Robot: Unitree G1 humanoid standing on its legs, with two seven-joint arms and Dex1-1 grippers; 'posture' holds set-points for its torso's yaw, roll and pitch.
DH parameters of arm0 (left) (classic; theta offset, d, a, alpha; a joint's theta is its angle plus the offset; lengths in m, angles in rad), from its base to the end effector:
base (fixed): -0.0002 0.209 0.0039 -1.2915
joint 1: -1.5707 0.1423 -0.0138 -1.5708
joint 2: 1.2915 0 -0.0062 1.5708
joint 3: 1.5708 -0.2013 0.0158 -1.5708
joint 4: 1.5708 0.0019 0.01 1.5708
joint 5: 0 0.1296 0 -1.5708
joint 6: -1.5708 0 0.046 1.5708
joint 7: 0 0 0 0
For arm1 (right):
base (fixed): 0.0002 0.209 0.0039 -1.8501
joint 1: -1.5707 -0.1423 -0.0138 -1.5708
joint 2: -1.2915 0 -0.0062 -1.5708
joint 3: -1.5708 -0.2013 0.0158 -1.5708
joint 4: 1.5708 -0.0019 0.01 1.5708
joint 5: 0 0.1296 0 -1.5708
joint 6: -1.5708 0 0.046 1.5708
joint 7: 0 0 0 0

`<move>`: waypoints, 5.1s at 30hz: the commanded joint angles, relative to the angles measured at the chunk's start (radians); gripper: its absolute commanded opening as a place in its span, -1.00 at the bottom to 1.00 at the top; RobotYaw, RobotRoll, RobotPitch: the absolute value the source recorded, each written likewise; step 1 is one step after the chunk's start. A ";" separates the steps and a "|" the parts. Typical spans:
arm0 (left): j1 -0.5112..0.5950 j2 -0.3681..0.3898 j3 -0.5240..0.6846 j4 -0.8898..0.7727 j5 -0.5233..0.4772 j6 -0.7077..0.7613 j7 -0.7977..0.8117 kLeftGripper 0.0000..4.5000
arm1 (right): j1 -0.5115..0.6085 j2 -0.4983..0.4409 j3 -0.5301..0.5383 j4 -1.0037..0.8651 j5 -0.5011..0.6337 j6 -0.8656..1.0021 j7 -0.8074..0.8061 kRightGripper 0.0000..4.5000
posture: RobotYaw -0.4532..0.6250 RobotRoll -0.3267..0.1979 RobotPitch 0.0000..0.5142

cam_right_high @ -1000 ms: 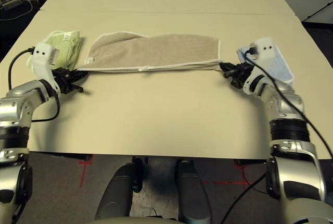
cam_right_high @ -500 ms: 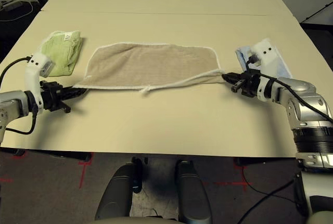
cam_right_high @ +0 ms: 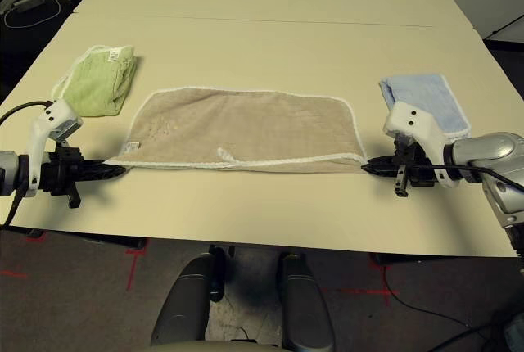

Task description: Fold the towel and set it aside.

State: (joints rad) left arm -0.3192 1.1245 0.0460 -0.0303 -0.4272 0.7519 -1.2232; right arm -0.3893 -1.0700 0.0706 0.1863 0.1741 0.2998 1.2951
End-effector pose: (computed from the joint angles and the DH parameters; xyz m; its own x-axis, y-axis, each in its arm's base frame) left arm 0.2277 0.3360 0.1991 0.4542 -0.6058 -0.6532 0.7988 0.6016 -0.0024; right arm 0.2475 -0.3390 0.1862 0.4418 0.5381 -0.7179 -0.8806 0.4130 -0.2323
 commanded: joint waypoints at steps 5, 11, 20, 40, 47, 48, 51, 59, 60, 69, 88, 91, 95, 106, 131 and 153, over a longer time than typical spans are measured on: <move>-0.099 0.069 -0.035 0.018 -0.004 -0.019 -0.134 -0.98 | -0.029 -0.077 -0.004 0.042 0.003 -0.018 0.128 -1.00 | -0.09 0.25 -0.09; -0.158 0.106 -0.070 0.053 0.023 -0.054 -0.214 -0.98 | -0.024 -0.130 -0.023 0.024 0.042 0.000 0.235 -1.00 | -0.09 0.25 -0.10; -0.120 0.173 -0.095 0.045 0.035 -0.096 -0.327 -0.98 | -0.033 -0.147 -0.008 0.034 0.008 -0.046 0.241 -1.00 | -0.10 0.25 -0.10; -0.468 0.047 -0.347 0.341 0.237 -0.358 -0.391 -0.98 | -0.285 -0.003 0.040 0.398 -0.156 -0.332 0.094 -1.00 | -0.09 0.25 -0.10; -0.631 -0.066 -0.376 0.550 0.351 -0.479 -0.389 -0.98 | -0.267 -0.005 0.016 0.394 -0.139 -0.326 0.089 -1.00 | -0.11 0.25 -0.11; -0.646 -0.075 -0.380 0.572 0.362 -0.491 -0.390 -0.98 | -0.270 0.000 0.015 0.401 -0.144 -0.334 0.076 -1.00 | -0.11 0.25 -0.11; -0.692 -0.104 -0.395 0.645 0.393 -0.532 -0.391 -0.98 | -0.302 0.028 0.024 0.446 -0.181 -0.380 -0.015 -1.00 | -0.12 0.25 -0.11; -0.771 -0.168 -0.403 0.796 0.468 -0.604 -0.388 -0.98 | -0.389 0.077 0.055 0.553 -0.264 -0.427 -0.128 -1.00 | -0.11 0.25 -0.11; -0.777 -0.174 -0.402 0.810 0.478 -0.611 -0.380 -0.98 | -0.395 0.084 0.056 0.558 -0.269 -0.428 -0.135 -1.00 | -0.12 0.25 -0.11; -0.804 -0.228 -0.376 0.910 0.536 -0.662 -0.236 -0.98 | -0.402 0.136 0.065 0.511 -0.280 -0.388 -0.148 -1.00 | -0.11 0.25 -0.11; -0.788 -0.287 -0.348 0.950 0.594 -0.693 -0.106 -0.21 | -0.369 0.170 0.066 0.388 -0.296 -0.311 -0.175 -0.35 | -0.11 0.25 -0.12; -0.778 -0.283 -0.344 0.934 0.591 -0.684 -0.113 0.30 | -0.368 0.176 0.062 0.372 -0.291 -0.300 -0.174 0.15 | -0.11 0.25 -0.13; -0.776 -0.277 -0.336 0.923 0.587 -0.673 -0.120 0.97 | -0.379 0.182 0.055 0.376 -0.289 -0.301 -0.182 0.80 | -0.11 0.25 -0.14; -0.818 -0.285 -0.249 0.910 0.547 -0.650 -0.066 1.00 | -0.410 0.201 -0.016 0.399 -0.215 -0.327 -0.215 0.99 | -0.11 0.25 -0.18; -0.380 -0.482 0.045 0.356 0.101 -0.419 -0.014 1.00 | -0.177 0.440 -0.280 0.110 0.205 -0.047 -0.390 0.99 | -0.12 0.25 -0.24; -0.366 -0.501 -0.100 0.481 0.162 -0.726 -0.171 1.00 | -0.006 0.274 -0.231 0.100 0.110 -0.300 -0.182 0.99 | -0.19 0.25 -0.29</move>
State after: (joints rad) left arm -0.6919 0.6296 -0.0359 0.4438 -0.2702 0.0434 -1.3712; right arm -0.4104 -0.7713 -0.1705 0.2778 0.3067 0.0332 1.0808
